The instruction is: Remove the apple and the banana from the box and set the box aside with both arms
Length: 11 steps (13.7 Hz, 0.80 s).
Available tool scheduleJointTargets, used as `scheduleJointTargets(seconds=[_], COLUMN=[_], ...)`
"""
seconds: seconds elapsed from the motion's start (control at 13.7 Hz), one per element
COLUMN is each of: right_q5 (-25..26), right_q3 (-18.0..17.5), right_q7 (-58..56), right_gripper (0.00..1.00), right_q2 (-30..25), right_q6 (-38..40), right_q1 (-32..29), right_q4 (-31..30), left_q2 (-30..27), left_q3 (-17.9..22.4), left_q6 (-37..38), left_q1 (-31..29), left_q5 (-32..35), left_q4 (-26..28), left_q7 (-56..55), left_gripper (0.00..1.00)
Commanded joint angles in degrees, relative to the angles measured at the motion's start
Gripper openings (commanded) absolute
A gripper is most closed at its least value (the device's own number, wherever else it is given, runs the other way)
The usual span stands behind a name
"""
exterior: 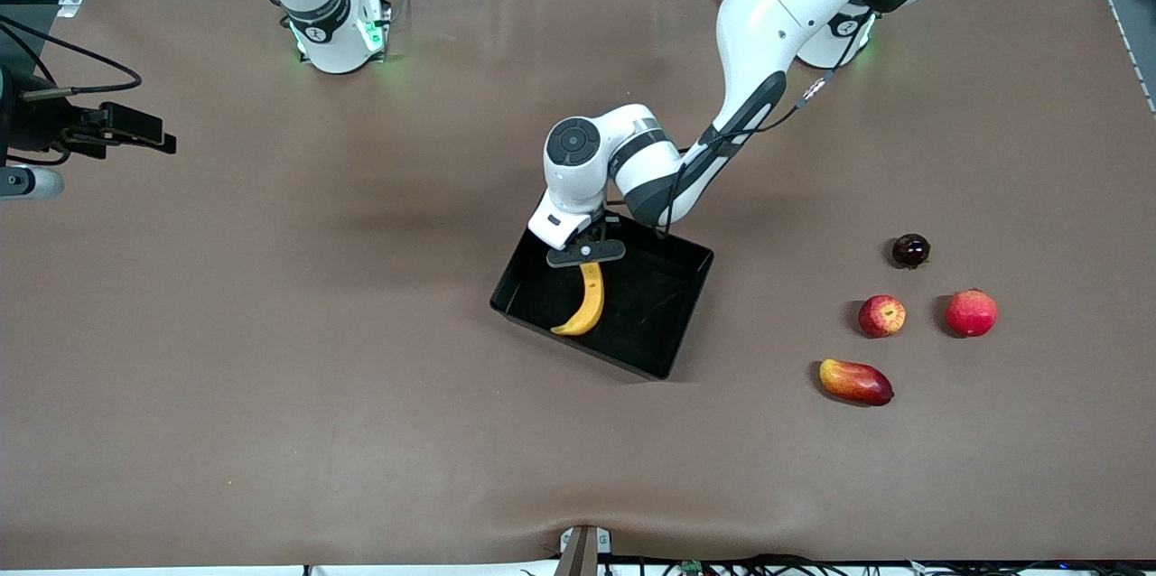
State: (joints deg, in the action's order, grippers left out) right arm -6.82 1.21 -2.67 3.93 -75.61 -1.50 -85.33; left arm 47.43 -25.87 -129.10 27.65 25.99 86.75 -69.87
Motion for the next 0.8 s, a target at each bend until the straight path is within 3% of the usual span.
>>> scheduleJointTargets(seconds=[0.0, 0.73], right_q5=[-2.4, -3.5], right_q3=[0.0, 0.0], right_q7=[0.6, 3.7], right_gripper=[1.0, 1.0], right_q2=[-0.2, -0.1], right_q6=[0.0, -0.1], right_q1=[0.3, 0.8], right_q4=[-0.2, -0.2], left_q2=[-0.2, -3.4], left_q3=[0.2, 0.1], left_q6=[0.2, 3.4], left_q1=[0.1, -0.1], left_q5=[1.0, 1.0], left_q4=[-0.7, -0.7], left_q7=[-0.6, -1.6], left_gripper=[0.0, 0.0])
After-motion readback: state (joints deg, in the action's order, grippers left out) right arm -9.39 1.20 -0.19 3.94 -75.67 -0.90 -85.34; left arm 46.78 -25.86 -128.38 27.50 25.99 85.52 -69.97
